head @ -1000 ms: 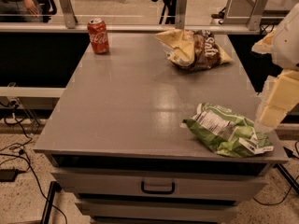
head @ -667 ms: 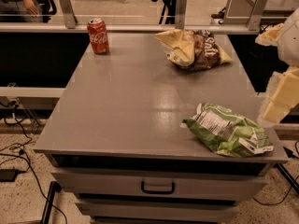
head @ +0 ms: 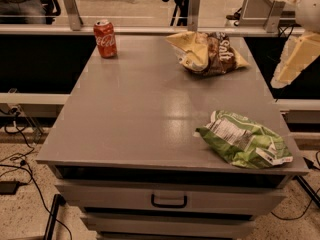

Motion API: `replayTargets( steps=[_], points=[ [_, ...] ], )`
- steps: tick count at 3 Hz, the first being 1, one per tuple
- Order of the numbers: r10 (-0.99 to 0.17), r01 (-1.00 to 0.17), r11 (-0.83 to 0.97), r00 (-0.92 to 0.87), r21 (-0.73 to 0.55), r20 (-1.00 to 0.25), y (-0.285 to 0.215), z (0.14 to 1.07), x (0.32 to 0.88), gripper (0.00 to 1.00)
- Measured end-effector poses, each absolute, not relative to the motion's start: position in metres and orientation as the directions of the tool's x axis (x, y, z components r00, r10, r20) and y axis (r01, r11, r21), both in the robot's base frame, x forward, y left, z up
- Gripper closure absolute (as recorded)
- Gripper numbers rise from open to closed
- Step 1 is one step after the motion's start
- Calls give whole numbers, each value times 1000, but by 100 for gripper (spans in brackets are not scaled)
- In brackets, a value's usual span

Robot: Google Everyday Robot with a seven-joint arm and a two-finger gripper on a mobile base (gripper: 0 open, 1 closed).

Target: Move brown chip bag near green jalapeno chip bag

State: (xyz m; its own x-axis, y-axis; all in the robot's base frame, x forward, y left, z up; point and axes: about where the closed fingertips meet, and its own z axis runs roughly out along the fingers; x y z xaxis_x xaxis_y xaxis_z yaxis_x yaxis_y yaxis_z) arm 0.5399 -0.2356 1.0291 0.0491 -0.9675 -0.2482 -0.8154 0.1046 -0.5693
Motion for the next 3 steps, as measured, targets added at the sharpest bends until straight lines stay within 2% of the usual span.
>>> replayTargets(
  steps=[2, 3],
  points=[
    [-966, -797, 122, 43, -591, -257, -238, 1024, 562, 0],
    [-952, -742, 202, 3, -639, -305, -253, 1005, 617, 0]
  ],
)
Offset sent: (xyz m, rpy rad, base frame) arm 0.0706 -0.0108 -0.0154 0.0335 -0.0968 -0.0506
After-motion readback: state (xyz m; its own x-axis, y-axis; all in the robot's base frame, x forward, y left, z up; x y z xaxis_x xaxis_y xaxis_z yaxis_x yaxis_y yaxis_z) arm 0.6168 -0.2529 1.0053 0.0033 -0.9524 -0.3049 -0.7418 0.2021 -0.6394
